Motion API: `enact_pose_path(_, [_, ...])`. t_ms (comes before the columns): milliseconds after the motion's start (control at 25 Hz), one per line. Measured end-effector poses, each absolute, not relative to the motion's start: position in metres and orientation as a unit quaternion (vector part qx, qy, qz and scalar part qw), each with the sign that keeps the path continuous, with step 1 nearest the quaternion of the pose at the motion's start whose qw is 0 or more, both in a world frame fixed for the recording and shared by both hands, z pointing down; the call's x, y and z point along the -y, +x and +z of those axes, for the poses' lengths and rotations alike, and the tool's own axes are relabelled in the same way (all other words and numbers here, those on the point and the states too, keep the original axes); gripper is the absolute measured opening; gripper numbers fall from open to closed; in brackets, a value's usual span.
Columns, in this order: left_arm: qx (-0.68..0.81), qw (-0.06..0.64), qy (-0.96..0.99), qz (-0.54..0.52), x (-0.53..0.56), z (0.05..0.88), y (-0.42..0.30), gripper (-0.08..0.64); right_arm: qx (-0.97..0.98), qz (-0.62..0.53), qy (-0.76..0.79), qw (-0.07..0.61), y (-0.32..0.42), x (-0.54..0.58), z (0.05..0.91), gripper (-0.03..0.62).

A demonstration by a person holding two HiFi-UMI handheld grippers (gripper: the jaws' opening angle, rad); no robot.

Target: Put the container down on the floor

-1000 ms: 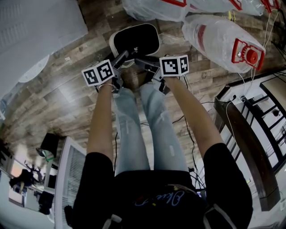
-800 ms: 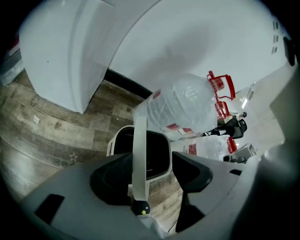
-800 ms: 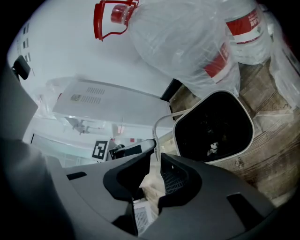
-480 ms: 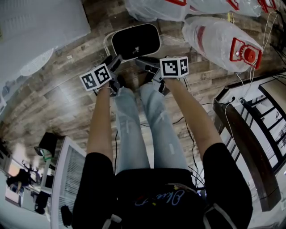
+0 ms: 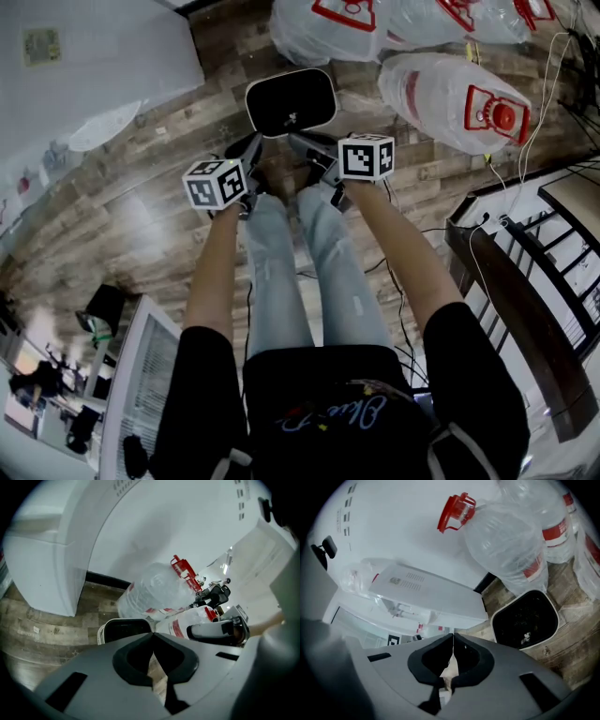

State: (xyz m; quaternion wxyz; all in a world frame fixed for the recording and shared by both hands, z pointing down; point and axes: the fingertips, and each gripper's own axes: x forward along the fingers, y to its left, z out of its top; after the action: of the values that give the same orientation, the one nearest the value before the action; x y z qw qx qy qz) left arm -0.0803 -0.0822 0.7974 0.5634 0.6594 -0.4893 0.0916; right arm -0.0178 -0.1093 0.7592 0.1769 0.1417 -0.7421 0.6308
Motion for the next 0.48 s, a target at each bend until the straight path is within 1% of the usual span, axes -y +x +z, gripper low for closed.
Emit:
enact_pose_path(240, [0.479,0.531,0.696,0.061,0.087,0.738,-0.077,0.003,0.761,0.611,0.153,0.156,-0.012,0.116,0.716,0.0])
enact_pose_path(480, [0.476,0.477,0.736,0.068,0.088,0.678,-0.077,0.003,0.794,0.56,0.184,0.151,-0.003,0.127,0.67,-0.002])
